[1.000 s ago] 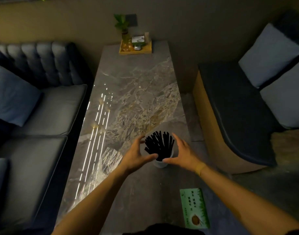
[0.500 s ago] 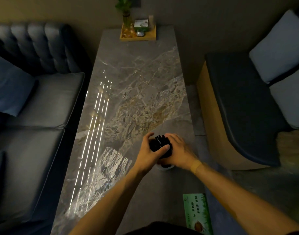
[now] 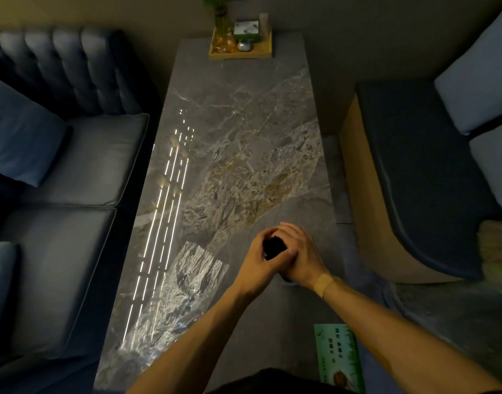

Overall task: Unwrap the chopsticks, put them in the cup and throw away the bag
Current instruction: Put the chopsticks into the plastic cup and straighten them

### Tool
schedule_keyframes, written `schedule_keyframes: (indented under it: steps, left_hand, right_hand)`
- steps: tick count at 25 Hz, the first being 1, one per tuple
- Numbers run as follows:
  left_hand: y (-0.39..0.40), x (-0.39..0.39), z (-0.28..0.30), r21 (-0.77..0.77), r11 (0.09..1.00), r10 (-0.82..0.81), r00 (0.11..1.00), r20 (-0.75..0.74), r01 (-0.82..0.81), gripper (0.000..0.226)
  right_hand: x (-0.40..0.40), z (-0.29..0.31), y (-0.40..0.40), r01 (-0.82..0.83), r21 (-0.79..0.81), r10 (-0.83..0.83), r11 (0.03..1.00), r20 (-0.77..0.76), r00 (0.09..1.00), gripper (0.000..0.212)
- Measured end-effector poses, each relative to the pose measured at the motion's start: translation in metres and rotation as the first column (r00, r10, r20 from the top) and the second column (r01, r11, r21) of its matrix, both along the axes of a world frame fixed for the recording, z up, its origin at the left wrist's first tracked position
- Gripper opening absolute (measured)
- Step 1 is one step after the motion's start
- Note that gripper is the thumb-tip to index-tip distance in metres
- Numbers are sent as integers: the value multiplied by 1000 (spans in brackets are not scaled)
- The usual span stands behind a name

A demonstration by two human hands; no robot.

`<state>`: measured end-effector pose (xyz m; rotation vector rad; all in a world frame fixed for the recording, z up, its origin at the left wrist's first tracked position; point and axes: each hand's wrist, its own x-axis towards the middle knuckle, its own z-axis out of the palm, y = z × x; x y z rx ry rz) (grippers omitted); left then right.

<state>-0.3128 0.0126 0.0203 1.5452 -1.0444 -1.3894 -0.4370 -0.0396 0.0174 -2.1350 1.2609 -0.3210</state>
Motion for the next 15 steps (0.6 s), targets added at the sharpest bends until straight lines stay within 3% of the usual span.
schedule_keyframes:
  steps: [3, 7, 10, 12, 15]
  left_hand:
    - [3, 1, -1, -2, 1000, -28, 999, 37, 28, 56]
    - [4, 12, -1, 44, 999, 2, 995, 101, -6, 87]
    - [4, 19, 5, -32, 999, -6, 975, 222, 14, 84]
    - [1, 15, 12, -128, 978, -84, 869, 487, 166, 79]
    - [-3, 6, 13, -252, 860, -76, 601, 796, 443, 58]
  right_hand:
    - [1, -2, 4, -21, 8, 22, 1000, -93, 995, 59]
    - [-3, -2, 5, -33, 85, 49, 996, -188, 981, 88]
    - [-11, -3, 6, -48, 97, 67, 994, -203, 977, 107]
    - [-17, -7, 10, -51, 100, 72, 994, -214, 974, 115]
    - [-25, -14, 17, -45, 95, 67, 994, -246, 967, 119]
